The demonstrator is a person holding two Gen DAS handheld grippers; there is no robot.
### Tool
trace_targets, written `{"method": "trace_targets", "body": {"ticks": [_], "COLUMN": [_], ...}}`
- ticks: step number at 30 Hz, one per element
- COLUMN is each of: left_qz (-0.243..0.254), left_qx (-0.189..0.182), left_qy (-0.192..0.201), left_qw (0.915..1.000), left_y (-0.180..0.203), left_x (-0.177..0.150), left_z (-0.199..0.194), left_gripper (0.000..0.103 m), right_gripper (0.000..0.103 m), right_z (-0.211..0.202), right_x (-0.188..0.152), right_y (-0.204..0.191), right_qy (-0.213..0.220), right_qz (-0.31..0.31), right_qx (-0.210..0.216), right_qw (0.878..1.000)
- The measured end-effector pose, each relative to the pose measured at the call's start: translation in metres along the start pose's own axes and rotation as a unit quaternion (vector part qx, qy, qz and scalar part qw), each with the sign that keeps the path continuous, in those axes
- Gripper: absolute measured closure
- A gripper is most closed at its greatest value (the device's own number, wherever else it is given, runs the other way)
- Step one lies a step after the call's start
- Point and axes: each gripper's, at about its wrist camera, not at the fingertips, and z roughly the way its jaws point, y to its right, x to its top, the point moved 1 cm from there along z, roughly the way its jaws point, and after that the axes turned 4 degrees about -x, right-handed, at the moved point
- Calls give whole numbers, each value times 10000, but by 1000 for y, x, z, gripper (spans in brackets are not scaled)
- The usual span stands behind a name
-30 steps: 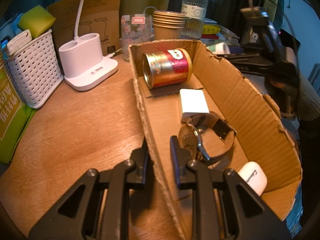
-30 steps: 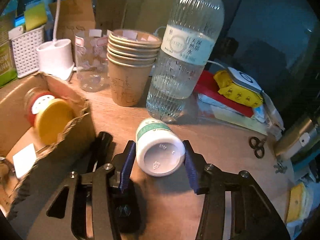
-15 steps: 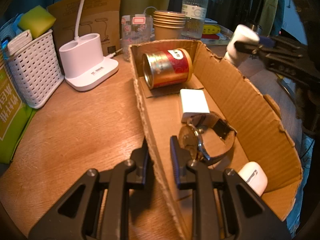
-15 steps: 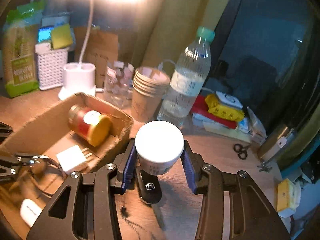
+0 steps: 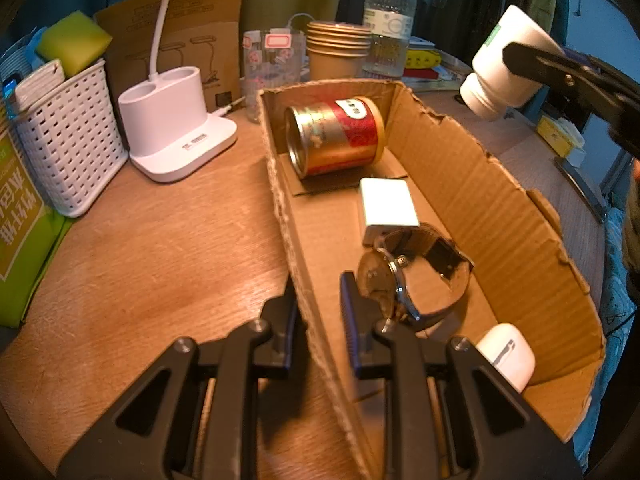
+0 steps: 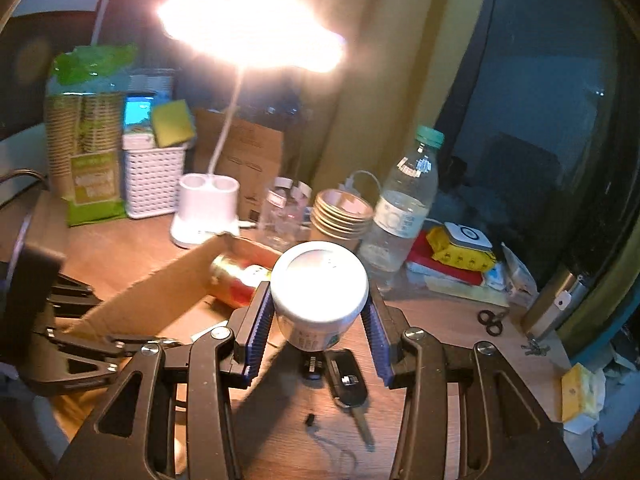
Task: Organize rigid objects
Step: 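Carry the pill bottle over the box and lower it inside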
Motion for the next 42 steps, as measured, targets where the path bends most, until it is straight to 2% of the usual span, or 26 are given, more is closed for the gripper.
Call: {"method": "trace_targets", "body": {"ticks": [7,16,25,34,37,39,42], "left_qz": [0,0,1,3,6,6,5], "left_qx": [0,0,-1,-5,-6,-9,-5], "left_qy": [0,0,0,5,5,6,7], "left_qw": [10000,10000,10000,10000,10000,10000,10000], "left_y": [-1,0,-1,-1,0,-1,-1], "left_x": [0,0,0,0,0,0,0], "left_z": [0,0,0,0,0,0,0], "left_gripper": [83,83,83,83,83,83,83], "right_gripper": [57,57,57,57,54,49,45], "right_z": [-1,19,43,36,31,29,23], "right_x": [1,-9,-29,-40,-43,-45,-46], "right_y": [-12,-27,-43,-54,-58,-60,-61], "right_qy": [46,-159,-512,-625,-675,-696,-680], "right_qz": [5,-13,-173,-245,-225,-185,-46], "right_qx": [184,348,210,173,250,297,405], "right_qw": [9998,9993,9983,9976,9972,9970,9968]}}
